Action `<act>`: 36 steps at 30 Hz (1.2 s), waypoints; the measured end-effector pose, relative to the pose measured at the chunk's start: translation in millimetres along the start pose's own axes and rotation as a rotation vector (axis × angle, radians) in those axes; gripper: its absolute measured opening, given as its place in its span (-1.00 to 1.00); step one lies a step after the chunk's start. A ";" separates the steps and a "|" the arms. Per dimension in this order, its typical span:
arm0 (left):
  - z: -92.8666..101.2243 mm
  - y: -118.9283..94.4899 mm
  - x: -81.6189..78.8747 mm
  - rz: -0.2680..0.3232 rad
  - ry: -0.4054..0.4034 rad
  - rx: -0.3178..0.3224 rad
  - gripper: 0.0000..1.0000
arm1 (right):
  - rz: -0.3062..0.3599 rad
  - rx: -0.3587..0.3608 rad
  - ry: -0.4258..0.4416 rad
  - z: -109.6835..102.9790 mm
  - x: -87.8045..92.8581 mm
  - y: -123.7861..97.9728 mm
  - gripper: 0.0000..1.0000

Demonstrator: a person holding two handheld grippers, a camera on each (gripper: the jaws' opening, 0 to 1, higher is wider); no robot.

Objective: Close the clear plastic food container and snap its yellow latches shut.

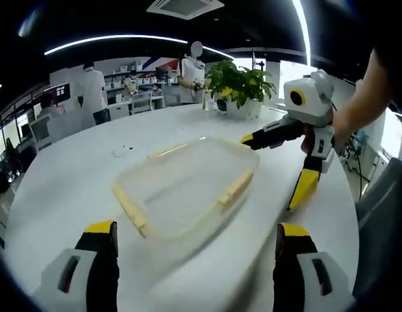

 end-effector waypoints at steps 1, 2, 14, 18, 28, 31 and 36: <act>0.2 -2.3 -0.3 0.004 -0.005 -0.003 0.98 | 0.001 0.001 0.003 -0.2 0.2 -1.1 0.95; 0.2 -3.8 -0.5 0.006 -0.007 -0.004 0.98 | 0.002 0.003 0.004 -0.4 0.3 -2.2 0.95; -7.7 -20.3 7.3 -0.001 -0.069 -0.047 0.95 | 0.031 0.041 0.046 -5.6 1.7 -19.6 0.91; -6.7 -30.6 7.1 -0.010 -0.085 -0.053 0.95 | 0.046 0.056 0.056 -8.1 1.7 -25.5 0.90; -9.3 -55.7 4.5 -0.011 -0.134 -0.082 0.93 | 0.079 0.102 0.081 -10.8 3.0 -49.1 0.80; -9.3 -62.5 6.0 -0.010 -0.137 -0.088 0.93 | 0.115 0.123 0.087 -11.9 0.7 -60.0 0.74; -8.0 -80.0 8.7 0.003 -0.174 -0.105 0.93 | 0.130 0.133 0.101 -20.6 4.5 -72.4 0.75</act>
Point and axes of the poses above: the point that each gripper's makers call its tool centre point, and the gripper's own axes: y roughly forward along the fingers, z roughly to its right, x roughly out of its underside, the point moved 3 cm from there along -y, roughly backward along the fingers, and after that the axes turned 14 degrees about -x, right-handed, at the moved point
